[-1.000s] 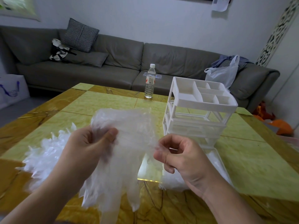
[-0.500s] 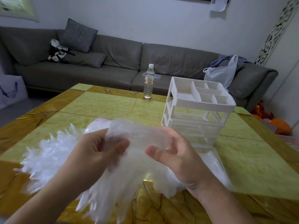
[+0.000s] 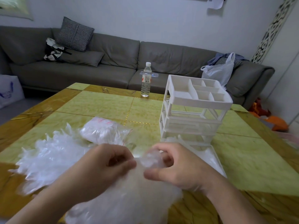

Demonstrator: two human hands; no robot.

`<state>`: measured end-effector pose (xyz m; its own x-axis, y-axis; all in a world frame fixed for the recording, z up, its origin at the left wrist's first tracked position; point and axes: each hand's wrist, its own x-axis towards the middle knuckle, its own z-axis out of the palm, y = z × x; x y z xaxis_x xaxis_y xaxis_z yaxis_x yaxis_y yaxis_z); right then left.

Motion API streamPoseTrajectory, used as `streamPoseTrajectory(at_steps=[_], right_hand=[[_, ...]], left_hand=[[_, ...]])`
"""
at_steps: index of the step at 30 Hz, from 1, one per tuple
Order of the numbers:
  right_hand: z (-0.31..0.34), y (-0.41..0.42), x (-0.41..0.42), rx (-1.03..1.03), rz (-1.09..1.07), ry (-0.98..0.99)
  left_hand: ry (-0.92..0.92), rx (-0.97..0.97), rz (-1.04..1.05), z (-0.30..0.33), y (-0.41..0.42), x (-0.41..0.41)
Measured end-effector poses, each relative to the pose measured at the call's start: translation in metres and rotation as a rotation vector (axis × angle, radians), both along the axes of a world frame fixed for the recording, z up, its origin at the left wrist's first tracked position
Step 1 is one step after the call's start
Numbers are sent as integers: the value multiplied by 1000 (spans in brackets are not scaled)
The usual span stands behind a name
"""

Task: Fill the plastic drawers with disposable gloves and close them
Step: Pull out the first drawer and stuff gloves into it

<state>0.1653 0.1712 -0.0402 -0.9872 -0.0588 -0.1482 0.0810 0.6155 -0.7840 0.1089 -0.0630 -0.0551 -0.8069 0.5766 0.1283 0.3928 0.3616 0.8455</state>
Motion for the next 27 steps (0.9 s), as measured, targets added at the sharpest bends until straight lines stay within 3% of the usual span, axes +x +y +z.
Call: streamPoseTrajectory(at_steps=[3,6,9,11,14,17,22,25,27], right_hand=[[1,-10,2,65,107,16],[-4,-1,0,130,43,117],[7,31,3,-36,-126,182],[14,63,8,-280,-327,291],[-1,115,8,-509,-628,325],[-32,141,4,-416,-733,258],[-53,145,0,-85,-642,246],[-49,137,0,16,-574,251],[-46,135,-1,100,-549,236]], left_hand=[[75,-134,-101,1,2,2],[153,-163,-11,4,1,0],[336,-38,270,4,0,1],[442,42,399,7,1,3],[482,145,430,9,9,8],[560,137,332,6,28,16],[691,74,42,16,89,33],[646,-131,-152,12,141,33],[586,-353,-160,-2,173,25]])
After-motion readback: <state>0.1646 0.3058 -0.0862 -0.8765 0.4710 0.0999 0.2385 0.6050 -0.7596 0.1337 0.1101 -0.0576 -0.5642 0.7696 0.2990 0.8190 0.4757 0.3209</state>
